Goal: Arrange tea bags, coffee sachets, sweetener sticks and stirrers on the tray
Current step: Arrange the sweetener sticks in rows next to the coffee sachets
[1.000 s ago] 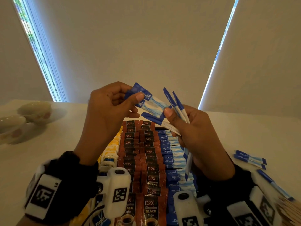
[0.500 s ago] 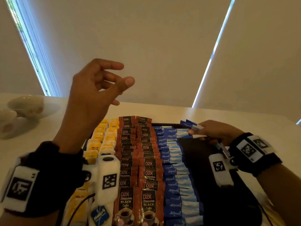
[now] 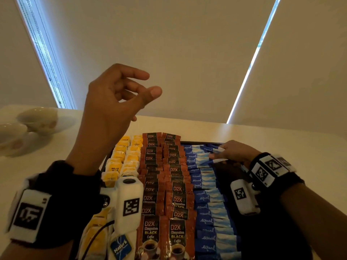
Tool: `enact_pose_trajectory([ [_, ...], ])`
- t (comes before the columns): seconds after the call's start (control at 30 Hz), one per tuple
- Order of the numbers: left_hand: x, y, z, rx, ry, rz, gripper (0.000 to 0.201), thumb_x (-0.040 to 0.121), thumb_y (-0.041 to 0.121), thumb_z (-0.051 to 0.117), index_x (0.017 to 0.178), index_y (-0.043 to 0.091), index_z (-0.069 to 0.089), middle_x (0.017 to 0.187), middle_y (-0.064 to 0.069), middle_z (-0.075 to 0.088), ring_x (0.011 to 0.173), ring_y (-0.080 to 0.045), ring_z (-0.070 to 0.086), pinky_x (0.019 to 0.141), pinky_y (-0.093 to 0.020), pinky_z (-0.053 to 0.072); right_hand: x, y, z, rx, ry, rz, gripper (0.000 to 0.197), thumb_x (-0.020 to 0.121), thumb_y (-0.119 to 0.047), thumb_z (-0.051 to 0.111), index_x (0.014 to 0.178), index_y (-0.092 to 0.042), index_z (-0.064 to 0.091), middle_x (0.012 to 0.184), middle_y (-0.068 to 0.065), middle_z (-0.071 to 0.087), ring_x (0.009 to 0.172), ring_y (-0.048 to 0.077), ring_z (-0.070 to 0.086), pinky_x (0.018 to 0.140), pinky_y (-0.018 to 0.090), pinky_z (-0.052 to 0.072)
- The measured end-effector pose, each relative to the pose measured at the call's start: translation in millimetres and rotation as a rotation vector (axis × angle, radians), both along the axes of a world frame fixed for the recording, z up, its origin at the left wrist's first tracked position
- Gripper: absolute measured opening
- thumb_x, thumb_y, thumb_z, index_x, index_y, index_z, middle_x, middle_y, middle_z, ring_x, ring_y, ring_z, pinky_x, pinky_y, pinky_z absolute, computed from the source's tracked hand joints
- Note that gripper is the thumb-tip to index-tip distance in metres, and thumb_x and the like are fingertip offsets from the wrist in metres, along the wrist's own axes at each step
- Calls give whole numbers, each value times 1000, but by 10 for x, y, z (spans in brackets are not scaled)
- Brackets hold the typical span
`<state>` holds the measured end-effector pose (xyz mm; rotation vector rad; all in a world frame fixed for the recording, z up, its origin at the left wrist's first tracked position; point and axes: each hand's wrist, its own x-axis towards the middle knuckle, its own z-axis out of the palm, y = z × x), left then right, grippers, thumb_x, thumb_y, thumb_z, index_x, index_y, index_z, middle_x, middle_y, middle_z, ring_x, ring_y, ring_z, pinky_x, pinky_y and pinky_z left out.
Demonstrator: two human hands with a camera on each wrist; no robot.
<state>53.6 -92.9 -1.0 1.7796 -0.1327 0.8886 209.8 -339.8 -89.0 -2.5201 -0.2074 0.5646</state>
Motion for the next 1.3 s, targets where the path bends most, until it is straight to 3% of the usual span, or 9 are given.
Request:
enact_pose_trajectory([
  [0.23,9,13,-8,10,-2,22,23,78,41,69,96,34,58,77,7,65,64,-3,60,49,-13,46,20,-91,91,66,-108,-34,33,79,-32,73,68,-3,63,55,8,49,43,11,40,44,18,30],
  [0.37,28,-1,-26,37,27,-3,16,81,40,67,92,31,60,80,1,67,64,-4,61,47,-15,47,-139,-117,344,245,-226,-35,27,82,-33,68,70,-10,66,48,1,46,41,11,36,39,16,28],
  [0.5,34,-87,-37,141,164,-89,17,78,46,63,86,30,63,76,5,67,63,-3,60,47,-14,47,-541,-4,672,464,-255,38,20,85,-34,63,77,-18,72,50,0,49,41,7,37,37,15,27],
  [0.63,-3,-250,-49,231,308,-256,34,70,56,60,93,32,65,79,9,68,63,-4,64,50,-17,51,-962,203,828,631,-246,167,24,88,-29,58,75,-11,69,43,-7,52,37,-1,40,38,8,30],
  [0.8,-23,-436,-87,161,347,-372,38,70,38,67,102,17,66,72,3,70,64,-12,68,52,-25,56,-1090,414,775,747,-429,161,27,89,-27,58,72,-7,65,48,-6,52,43,2,46,45,14,38],
  [0.9,-31,-428,-82,73,338,-389,35,70,26,68,101,10,67,76,-5,71,64,-17,69,52,-25,57,-1100,447,762,787,-473,137,25,89,-28,55,68,-18,64,46,-9,52,44,2,47,47,15,40],
  [1.07,-67,-343,-15,20,345,-381,36,65,22,71,99,13,66,75,-7,71,58,-14,66,52,-18,52,-1120,370,822,697,-439,179,37,84,-46,42,68,-17,59,47,-6,52,45,1,49,48,9,40],
  [1.2,-113,-314,38,24,360,-399,42,63,19,74,104,17,63,76,-5,73,57,-12,66,54,-17,52,-1160,276,870,681,-21,283,48,83,-59,31,66,-15,44,48,-4,32,38,7,25,37,17,22],
  [1.3,-127,-330,51,7,359,-422,46,62,17,74,106,17,62,77,-8,73,61,-17,68,55,-18,53,-1176,264,847,644,43,296,47,79,-61,33,63,-17,39,46,-6,29,39,7,20,37,17,20],
])
